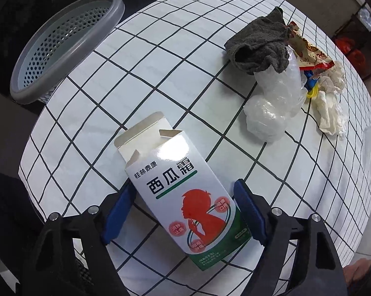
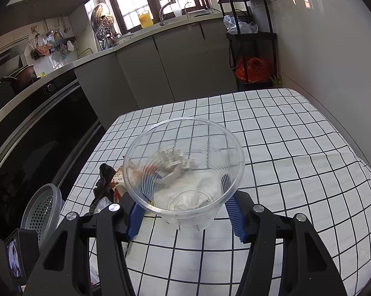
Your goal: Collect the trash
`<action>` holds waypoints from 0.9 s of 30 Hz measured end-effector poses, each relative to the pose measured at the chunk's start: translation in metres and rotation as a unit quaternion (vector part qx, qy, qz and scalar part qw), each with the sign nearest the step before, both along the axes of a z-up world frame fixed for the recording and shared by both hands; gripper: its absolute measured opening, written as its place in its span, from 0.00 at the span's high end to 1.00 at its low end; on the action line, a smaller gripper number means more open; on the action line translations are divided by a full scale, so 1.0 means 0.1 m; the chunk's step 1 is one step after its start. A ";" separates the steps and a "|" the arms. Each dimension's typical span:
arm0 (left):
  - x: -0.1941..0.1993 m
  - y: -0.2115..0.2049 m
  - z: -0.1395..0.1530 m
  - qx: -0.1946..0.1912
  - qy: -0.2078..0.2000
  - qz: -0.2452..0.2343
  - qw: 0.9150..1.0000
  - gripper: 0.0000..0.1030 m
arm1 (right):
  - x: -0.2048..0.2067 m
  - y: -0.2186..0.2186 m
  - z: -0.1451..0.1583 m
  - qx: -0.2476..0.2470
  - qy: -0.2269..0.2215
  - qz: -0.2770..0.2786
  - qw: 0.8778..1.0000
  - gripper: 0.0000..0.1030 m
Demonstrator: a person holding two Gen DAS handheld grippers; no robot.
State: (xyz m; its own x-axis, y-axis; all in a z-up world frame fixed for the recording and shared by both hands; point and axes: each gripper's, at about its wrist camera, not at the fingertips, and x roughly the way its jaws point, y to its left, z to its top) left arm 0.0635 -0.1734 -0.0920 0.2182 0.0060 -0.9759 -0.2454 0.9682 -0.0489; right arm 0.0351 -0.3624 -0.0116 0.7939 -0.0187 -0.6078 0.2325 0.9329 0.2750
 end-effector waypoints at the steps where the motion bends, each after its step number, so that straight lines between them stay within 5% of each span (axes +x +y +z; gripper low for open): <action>1: -0.01 -0.01 0.01 0.003 -0.003 -0.004 1.000 0.29 | 0.00 0.00 0.00 0.001 0.000 -0.001 1.000 0.46; 12: -0.33 0.02 0.16 0.018 -0.066 -0.077 0.995 0.45 | -0.02 0.03 0.00 -0.008 0.001 0.000 1.000 0.46; 27: -0.32 1.12 0.86 0.064 -0.198 -0.118 0.971 0.45 | -0.09 0.61 0.16 -0.017 -0.006 0.025 1.000 0.46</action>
